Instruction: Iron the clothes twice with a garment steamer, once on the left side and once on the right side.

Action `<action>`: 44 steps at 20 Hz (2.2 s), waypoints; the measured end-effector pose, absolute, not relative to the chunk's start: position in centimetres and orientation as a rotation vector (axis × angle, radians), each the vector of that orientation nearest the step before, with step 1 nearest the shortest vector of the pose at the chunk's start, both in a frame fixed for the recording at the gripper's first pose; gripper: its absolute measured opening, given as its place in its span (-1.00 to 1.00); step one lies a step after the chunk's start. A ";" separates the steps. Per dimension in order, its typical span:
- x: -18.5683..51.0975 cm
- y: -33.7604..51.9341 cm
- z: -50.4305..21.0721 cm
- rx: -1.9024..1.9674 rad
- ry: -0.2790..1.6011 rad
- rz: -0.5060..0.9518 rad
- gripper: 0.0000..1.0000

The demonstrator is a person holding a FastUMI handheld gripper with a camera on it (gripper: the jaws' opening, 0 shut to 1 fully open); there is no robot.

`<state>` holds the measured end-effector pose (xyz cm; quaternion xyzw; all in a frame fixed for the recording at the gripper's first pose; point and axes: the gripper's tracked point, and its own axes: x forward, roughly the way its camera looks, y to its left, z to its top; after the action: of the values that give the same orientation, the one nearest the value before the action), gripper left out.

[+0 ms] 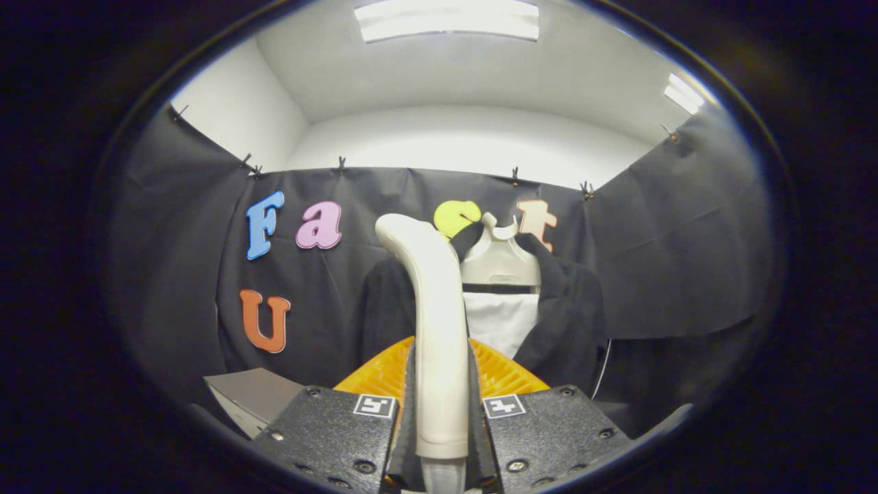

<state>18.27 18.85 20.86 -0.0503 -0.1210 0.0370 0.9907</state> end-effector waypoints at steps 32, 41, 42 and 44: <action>14.4 11.7 -0.2 -0.186 0.094 0.005 -0.34; 12.6 10.2 -8.7 -0.214 0.228 -0.049 -0.34; 12.5 10.1 -9.7 -0.214 0.245 -0.050 -0.33; 12.2 9.8 -12.0 -0.210 0.282 -0.055 -0.34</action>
<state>12.19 9.80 -11.96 -0.1044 0.1403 -0.0274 0.9842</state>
